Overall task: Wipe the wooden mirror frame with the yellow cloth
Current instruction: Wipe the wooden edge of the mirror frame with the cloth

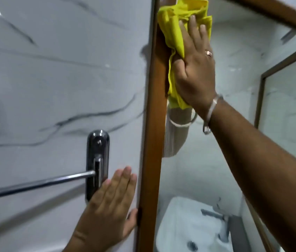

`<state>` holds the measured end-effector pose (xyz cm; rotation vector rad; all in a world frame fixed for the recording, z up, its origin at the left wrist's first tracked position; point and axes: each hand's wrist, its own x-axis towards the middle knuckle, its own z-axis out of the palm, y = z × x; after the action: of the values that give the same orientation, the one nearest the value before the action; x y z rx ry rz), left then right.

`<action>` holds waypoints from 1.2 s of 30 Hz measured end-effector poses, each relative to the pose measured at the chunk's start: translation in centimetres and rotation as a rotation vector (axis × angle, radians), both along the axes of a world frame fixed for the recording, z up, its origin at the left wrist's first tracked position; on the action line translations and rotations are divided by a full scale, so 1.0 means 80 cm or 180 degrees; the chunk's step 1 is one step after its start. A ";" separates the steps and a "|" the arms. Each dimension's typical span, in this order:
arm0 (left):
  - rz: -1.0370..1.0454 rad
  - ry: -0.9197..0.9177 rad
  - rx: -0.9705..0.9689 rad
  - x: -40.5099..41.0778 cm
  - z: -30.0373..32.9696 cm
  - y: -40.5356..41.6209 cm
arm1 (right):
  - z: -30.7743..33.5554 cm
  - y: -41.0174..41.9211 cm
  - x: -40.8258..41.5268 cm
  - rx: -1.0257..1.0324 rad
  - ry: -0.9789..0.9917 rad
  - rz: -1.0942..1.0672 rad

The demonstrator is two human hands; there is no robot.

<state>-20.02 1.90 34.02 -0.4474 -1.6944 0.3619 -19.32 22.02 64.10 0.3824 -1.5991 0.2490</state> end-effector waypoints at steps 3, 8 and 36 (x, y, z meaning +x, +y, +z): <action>-0.0072 -0.0188 0.0151 0.005 0.001 0.001 | -0.118 0.012 0.004 0.0252 -0.0123 0.0002; 0.0023 -0.0143 0.0132 0.007 -0.001 0.002 | -0.375 0.015 0.010 0.0461 -0.0771 0.0012; -0.0449 -0.1217 -0.0210 0.088 -0.171 0.038 | -0.719 -0.012 0.101 -0.2832 -0.2743 -0.0431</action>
<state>-12.95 4.92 20.34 -0.7159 -2.0104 0.2388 -11.26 21.06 6.55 -0.6055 -2.1195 1.0727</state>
